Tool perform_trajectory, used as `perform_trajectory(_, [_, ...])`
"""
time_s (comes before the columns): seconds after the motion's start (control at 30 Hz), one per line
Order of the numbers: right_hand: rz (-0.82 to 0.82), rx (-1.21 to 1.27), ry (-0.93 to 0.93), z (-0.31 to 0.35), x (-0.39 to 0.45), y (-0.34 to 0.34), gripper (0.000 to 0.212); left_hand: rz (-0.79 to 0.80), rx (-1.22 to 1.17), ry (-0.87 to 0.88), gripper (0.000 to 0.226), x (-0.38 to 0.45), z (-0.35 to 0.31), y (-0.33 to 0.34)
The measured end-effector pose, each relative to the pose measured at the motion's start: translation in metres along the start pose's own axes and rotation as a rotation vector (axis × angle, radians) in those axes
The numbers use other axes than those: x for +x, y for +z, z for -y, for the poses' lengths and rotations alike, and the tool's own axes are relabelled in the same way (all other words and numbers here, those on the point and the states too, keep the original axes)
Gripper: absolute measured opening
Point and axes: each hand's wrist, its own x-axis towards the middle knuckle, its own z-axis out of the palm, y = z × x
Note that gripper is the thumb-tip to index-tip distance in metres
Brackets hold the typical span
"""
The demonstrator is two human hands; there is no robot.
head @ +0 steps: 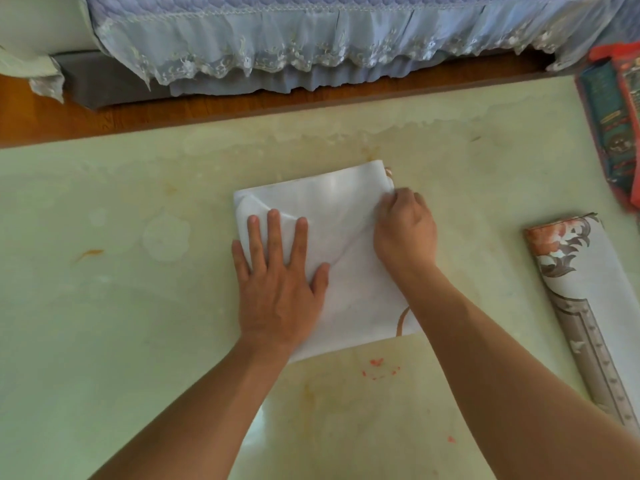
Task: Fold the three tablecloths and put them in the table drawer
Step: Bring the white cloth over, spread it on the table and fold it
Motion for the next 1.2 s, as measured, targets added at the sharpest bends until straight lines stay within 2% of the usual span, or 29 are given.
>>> perform_trajectory(0.1, [0.055, 0.116, 0.14, 0.01, 0.018, 0.0, 0.047, -0.003, -0.003, 0.005, 0.073, -0.004, 0.0, 0.001])
perform_trajectory(0.17, [0.026, 0.169, 0.173, 0.011, 0.021, 0.002, 0.039, -0.018, -0.007, 0.039, 0.07, -0.005, 0.002, -0.001])
perform_trajectory(0.27, [-0.071, 0.247, 0.085, 0.005, 0.018, 0.009, 0.026, -0.069, -0.016, 0.141, 0.068, -0.01, 0.004, -0.004])
perform_trajectory(0.37, [-0.178, 0.232, -0.059, -0.002, 0.018, 0.025, 0.026, -0.06, 0.011, 0.142, 0.074, -0.016, -0.002, -0.004])
perform_trajectory(0.47, [-0.313, 0.0, -0.142, -0.007, 0.017, 0.036, 0.04, -0.04, 0.031, 0.092, 0.077, -0.02, -0.011, 0.001])
perform_trajectory(0.53, [-0.268, -0.129, -0.196, 0.006, 0.007, 0.032, 0.06, -0.024, 0.04, 0.084, 0.078, -0.019, -0.013, 0.006])
perform_trajectory(0.57, [-0.214, -0.139, -0.299, 0.016, -0.003, 0.028, 0.066, -0.015, 0.049, 0.085, 0.079, -0.018, -0.013, 0.006])
perform_trajectory(0.67, [0.008, -0.194, -0.683, 0.02, -0.035, 0.027, 0.059, -0.004, 0.05, 0.095, 0.081, -0.019, -0.009, 0.005])
perform_trajectory(0.73, [0.092, -0.287, -0.65, -0.009, -0.035, 0.025, 0.063, -0.004, 0.019, 0.103, 0.08, -0.017, -0.009, 0.002])
perform_trajectory(0.83, [0.115, -0.308, -0.573, -0.049, -0.021, 0.023, 0.07, -0.003, -0.054, 0.112, 0.079, -0.018, -0.009, -0.003])
perform_trajectory(1.0, [0.117, -0.304, -0.59, -0.045, -0.02, 0.027, 0.072, -0.114, -0.083, 0.16, 0.062, 0.024, 0.024, -0.028])
perform_trajectory(1.2, [0.139, -0.306, -0.581, -0.045, -0.018, 0.028, 0.073, -0.075, -0.007, 0.212, 0.078, 0.062, 0.036, -0.009])
